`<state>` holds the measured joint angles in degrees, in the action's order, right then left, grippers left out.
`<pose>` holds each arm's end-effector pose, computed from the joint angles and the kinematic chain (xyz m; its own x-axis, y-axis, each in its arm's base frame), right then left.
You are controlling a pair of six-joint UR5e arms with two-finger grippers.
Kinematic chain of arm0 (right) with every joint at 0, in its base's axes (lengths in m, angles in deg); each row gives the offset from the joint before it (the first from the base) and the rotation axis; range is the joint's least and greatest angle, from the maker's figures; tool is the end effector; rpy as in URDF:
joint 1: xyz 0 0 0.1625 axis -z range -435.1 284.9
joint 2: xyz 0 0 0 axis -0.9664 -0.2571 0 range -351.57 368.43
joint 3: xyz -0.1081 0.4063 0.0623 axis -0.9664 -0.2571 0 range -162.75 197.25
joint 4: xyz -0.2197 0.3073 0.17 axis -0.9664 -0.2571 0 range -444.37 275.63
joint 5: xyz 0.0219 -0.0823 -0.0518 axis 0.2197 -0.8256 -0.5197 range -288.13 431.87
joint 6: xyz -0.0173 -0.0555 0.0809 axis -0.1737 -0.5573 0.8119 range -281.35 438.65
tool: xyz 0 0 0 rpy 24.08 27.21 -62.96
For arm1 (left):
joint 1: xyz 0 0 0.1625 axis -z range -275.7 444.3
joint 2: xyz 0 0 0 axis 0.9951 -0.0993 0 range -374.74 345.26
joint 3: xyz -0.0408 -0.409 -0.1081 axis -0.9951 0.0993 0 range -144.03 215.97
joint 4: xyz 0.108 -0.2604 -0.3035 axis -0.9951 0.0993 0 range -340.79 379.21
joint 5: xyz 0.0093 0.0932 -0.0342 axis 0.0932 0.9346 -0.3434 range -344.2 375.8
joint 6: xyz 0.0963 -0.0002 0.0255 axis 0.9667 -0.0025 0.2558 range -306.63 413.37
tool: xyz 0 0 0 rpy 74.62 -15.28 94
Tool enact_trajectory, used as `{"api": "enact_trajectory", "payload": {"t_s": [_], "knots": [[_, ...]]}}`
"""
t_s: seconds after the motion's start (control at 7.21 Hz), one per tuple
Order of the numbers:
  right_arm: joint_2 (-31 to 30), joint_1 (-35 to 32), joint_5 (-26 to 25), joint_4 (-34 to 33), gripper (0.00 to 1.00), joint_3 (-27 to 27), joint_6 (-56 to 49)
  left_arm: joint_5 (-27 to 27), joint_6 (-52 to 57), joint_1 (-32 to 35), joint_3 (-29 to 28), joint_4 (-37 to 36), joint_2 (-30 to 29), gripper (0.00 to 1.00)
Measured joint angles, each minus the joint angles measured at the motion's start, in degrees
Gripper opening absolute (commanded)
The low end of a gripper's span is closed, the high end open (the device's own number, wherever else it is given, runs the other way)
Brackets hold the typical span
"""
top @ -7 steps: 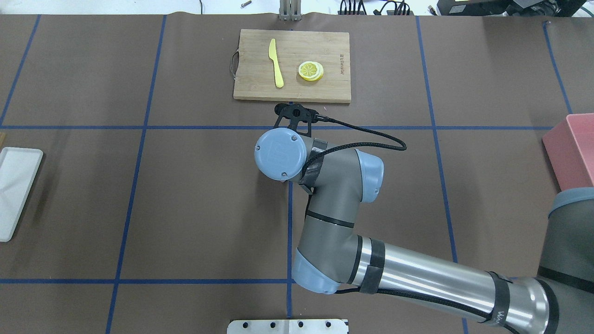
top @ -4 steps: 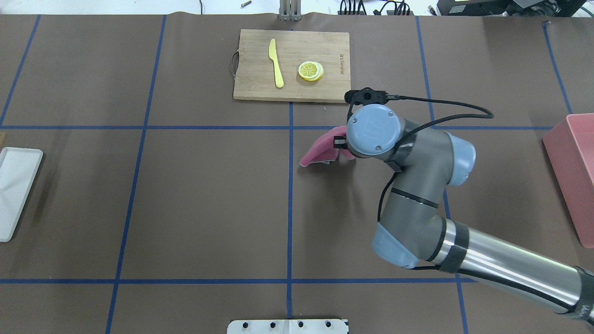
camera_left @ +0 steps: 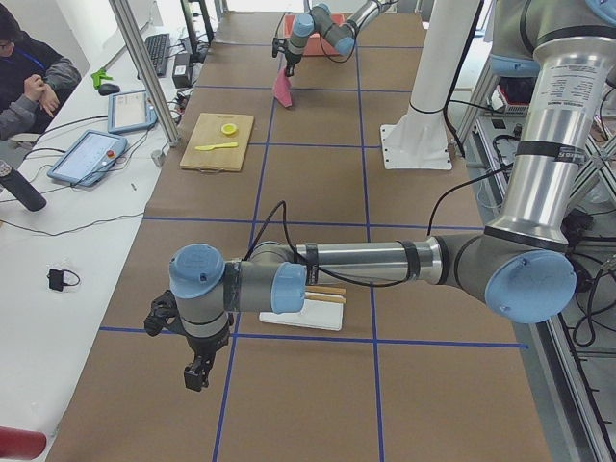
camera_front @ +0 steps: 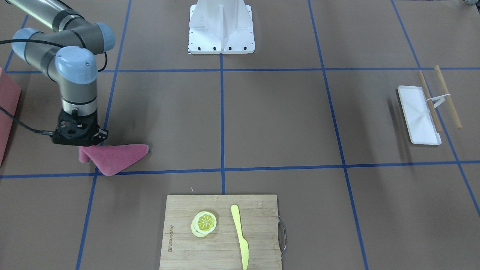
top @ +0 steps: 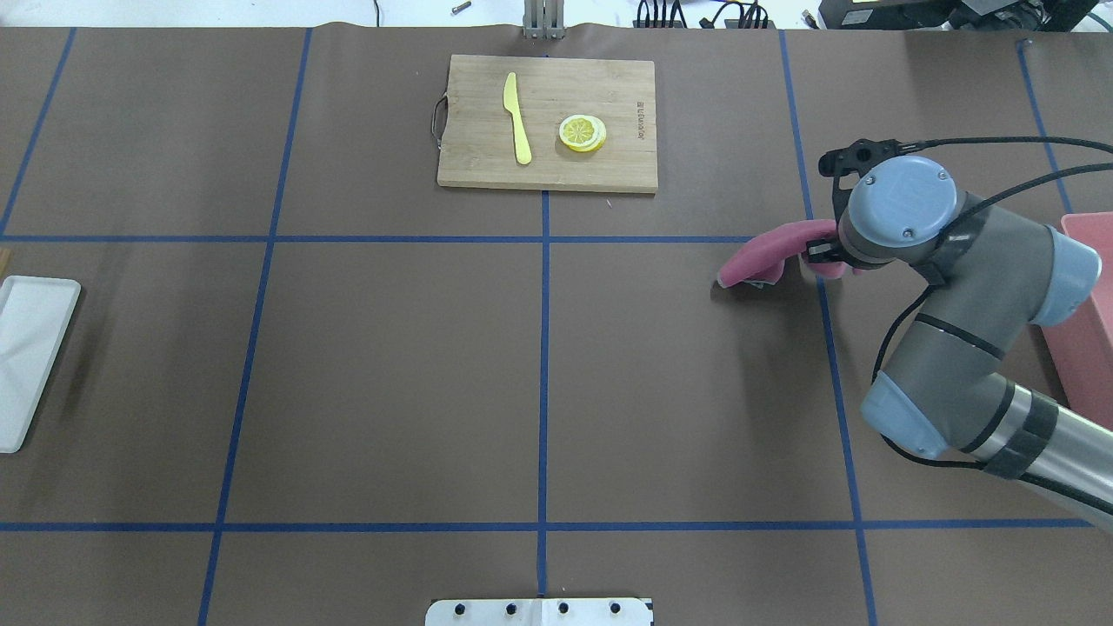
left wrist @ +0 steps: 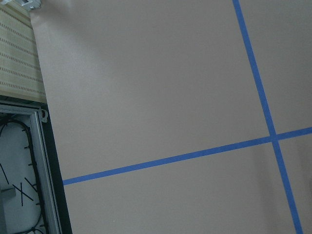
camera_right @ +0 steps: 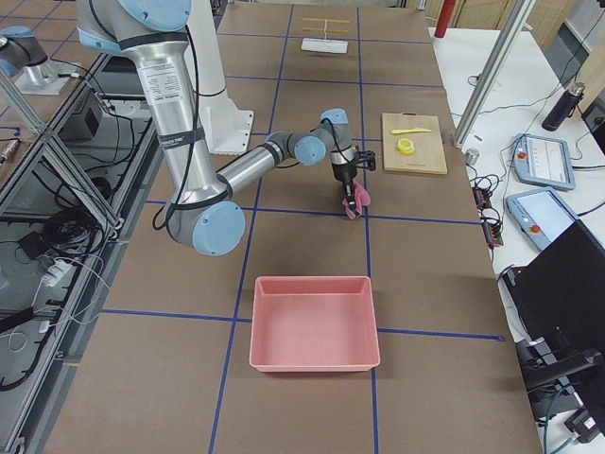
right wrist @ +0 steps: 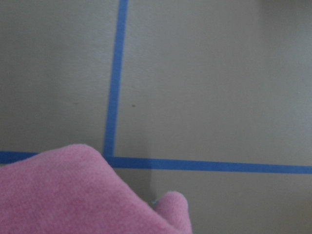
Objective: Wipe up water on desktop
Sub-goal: 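Sweep the cloth toward the pink bin and back with the right gripper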
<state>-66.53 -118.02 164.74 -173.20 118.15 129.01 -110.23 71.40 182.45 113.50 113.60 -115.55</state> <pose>-0.3499 -0.5006 0.4446 0.9252 -0.0098 0.3793 -0.0949 0.9619 0.2564 -0.1555 -0.5588 0.6670 0.8087 0.2234 -0.5441 -0.1144 0.9671 0.2271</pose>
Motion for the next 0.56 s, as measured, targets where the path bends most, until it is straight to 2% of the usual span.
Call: {"api": "enact_trajectory", "payload": {"t_s": [0.28,0.56], "knots": [[-0.4,-1.4,0.0,-0.1,0.0,-0.2,-2.8,0.0,0.0,0.0,0.1,0.0,-0.1,0.98],[5.9,1.3,0.9,-0.3,0.0,-1.3,3.4,0.0,-0.1,-0.1,0.1,0.0,-0.1,0.98]]}}
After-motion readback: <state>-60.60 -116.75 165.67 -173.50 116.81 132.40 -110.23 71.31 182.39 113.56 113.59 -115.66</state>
